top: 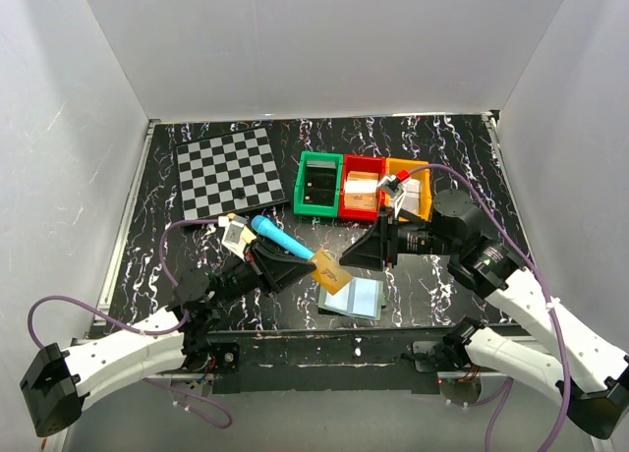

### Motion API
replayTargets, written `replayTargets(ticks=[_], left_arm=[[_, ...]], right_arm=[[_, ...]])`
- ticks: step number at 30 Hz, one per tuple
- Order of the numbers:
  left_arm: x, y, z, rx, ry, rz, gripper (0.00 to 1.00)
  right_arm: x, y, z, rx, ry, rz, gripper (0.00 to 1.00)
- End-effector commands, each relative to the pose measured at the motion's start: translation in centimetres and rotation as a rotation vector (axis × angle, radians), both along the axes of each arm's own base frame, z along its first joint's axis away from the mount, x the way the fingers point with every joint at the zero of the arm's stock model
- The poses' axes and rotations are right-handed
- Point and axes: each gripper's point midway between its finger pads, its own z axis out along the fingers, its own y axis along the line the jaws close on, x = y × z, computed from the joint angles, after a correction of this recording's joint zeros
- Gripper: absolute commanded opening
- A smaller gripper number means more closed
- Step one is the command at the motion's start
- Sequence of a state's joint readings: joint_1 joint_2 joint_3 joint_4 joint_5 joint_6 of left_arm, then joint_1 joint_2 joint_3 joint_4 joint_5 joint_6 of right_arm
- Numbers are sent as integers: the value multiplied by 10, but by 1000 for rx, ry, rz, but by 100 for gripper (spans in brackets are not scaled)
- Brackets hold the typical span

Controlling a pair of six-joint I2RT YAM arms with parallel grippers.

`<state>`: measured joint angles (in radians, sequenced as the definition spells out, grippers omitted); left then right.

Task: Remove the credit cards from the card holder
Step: Place the credit card in the storage box.

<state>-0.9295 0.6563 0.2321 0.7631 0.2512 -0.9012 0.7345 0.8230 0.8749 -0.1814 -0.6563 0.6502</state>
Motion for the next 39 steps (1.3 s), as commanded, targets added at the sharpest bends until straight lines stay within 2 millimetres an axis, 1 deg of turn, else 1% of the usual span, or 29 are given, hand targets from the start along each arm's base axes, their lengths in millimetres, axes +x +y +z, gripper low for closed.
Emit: replayTargets(ticks=[1, 4, 8, 13, 16, 17, 18, 19, 20, 21, 23, 24, 26, 27, 29, 30, 31, 32, 33, 35, 38, 39], left_arm=[[-2, -2, 20, -21, -28, -13, 0], [-1, -4, 20, -20, -26, -17, 0], [-1, -5, 21, -19, -25, -22, 0], [-1, -4, 18, -16, -23, -20, 0], [-1, -4, 17, -15, -22, -19, 0], [-1, -4, 17, -16, -20, -18, 0], [0, -5, 16, -13, -18, -18, 0], [0, -5, 16, -14, -17, -18, 0], [0, -5, 15, -10, -14, -18, 0], [1, -6, 14, -5, -7, -16, 7], [2, -5, 14, 2, 1, -6, 37], [4, -2, 15, 2, 4, 10, 43], [8, 5, 14, 15, 13, 59, 55], [11, 11, 15, 24, 20, 95, 58], [22, 27, 10, 50, 55, 196, 61], [27, 35, 4, 74, 77, 246, 62], [33, 46, 2, 79, 98, 310, 62], [36, 55, -7, 115, 130, 354, 62], [40, 65, -5, 105, 145, 402, 61], [42, 83, -16, 130, 194, 470, 60], [42, 100, -19, 106, 223, 524, 57], [42, 104, -20, 99, 225, 532, 57]], right_arm=[[-7, 4, 15, 10, -51, 54, 42], [-8, 5, 14, 2, -48, 59, 41], [-7, 6, 12, -6, -44, 63, 34], [-6, 5, 14, -5, -54, 50, 27], [-6, 6, 13, -3, -52, 51, 18], [-6, 6, 13, 0, -53, 52, 13], [-6, 6, 13, 2, -53, 55, 5], [-7, 6, 14, 4, -52, 58, 1], [-7, 5, 14, 4, -56, 55, 1], [-7, 5, 14, 5, -56, 55, 1], [-5, 5, 16, 3, -61, 42, 1], [-3, 2, 14, -23, -59, 21, 1], [5, -3, 13, -69, -70, -23, 1], [13, -5, 13, -95, -62, -57, 1], [30, -9, 16, -138, -47, -119, 1], [41, -12, 16, -167, -32, -169, 1], [51, -16, 16, -188, -16, -206, 1], [62, -17, 16, -202, -4, -236, 1], [73, -21, 17, -212, -7, -276, 1], [91, -25, 21, -224, -38, -347, 1], [115, -34, 27, -287, -71, -448, 1], [126, -37, 19, -344, -53, -485, 1]])
